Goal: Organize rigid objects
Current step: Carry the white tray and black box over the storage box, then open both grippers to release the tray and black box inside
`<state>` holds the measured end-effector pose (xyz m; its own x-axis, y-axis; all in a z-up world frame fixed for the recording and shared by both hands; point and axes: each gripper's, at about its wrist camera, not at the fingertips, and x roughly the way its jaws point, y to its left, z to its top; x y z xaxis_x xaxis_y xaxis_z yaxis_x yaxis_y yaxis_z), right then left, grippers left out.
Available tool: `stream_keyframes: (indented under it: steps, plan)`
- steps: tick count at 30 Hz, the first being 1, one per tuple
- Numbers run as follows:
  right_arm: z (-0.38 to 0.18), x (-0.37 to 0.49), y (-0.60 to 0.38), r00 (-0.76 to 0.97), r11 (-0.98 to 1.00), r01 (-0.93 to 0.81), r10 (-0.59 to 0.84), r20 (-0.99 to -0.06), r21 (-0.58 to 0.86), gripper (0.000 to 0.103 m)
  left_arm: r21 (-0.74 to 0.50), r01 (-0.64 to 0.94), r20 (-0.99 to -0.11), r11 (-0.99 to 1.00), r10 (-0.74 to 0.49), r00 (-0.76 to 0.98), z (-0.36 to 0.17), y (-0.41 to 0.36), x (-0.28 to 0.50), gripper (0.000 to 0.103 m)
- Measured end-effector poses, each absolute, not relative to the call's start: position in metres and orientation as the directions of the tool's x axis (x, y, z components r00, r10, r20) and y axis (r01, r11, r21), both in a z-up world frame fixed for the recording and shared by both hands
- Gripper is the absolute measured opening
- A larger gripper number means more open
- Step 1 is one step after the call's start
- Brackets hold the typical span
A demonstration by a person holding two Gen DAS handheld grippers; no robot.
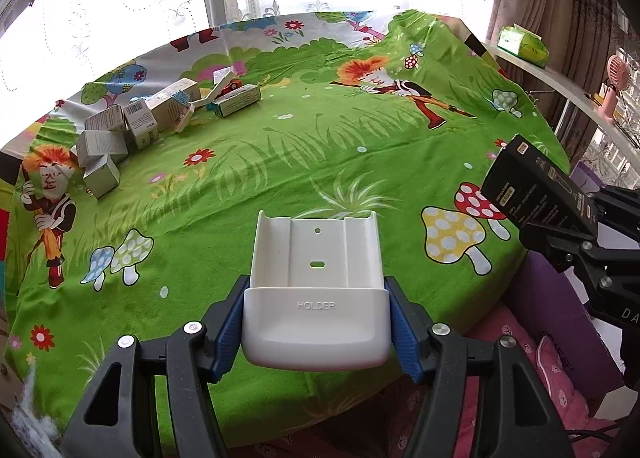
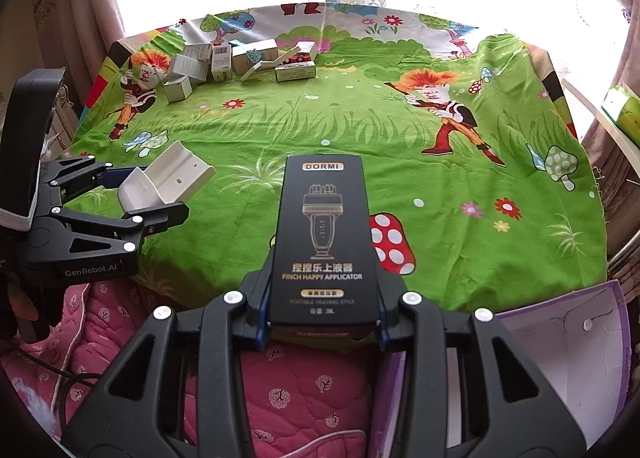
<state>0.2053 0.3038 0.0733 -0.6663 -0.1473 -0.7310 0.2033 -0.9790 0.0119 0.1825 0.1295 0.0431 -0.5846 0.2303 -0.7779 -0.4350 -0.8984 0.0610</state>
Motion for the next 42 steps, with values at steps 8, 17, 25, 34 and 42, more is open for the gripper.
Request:
stream_keyframes:
  steps: [8, 17, 25, 34, 42]
  plan:
    - [0.078, 0.229, 0.332, -0.681, -0.988, 0.151, -0.114, -0.723, 0.014, 0.043, 0.082, -0.535, -0.789, -0.841, 0.273, -0.551, 0.046, 0.173, 0.205, 0.064]
    - [0.076, 0.261, 0.384, -0.684, -0.999, 0.035, -0.035, -0.728, 0.015, 0.043, 0.089, -0.671, -0.803, -0.736, 0.346, -0.485, 0.05, 0.233, 0.232, 0.064]
    - [0.073, 0.288, 0.441, -0.677, -0.994, -0.11, 0.066, -0.733, 0.012, 0.043, 0.086, -0.802, -0.825, -0.591, 0.41, -0.39, 0.052, 0.296, 0.265, 0.064]
    - [0.066, 0.318, 0.503, -0.624, -0.959, -0.28, 0.215, -0.752, -0.042, 0.043, 0.1, -0.91, -0.834, -0.404, 0.464, -0.297, 0.046, 0.368, 0.3, 0.064]
    - [0.076, 0.329, 0.548, -0.582, -0.877, -0.468, 0.396, -0.711, -0.105, 0.063, 0.062, -0.91, -0.804, -0.41, 0.519, -0.289, 0.041, 0.373, 0.297, 0.072]
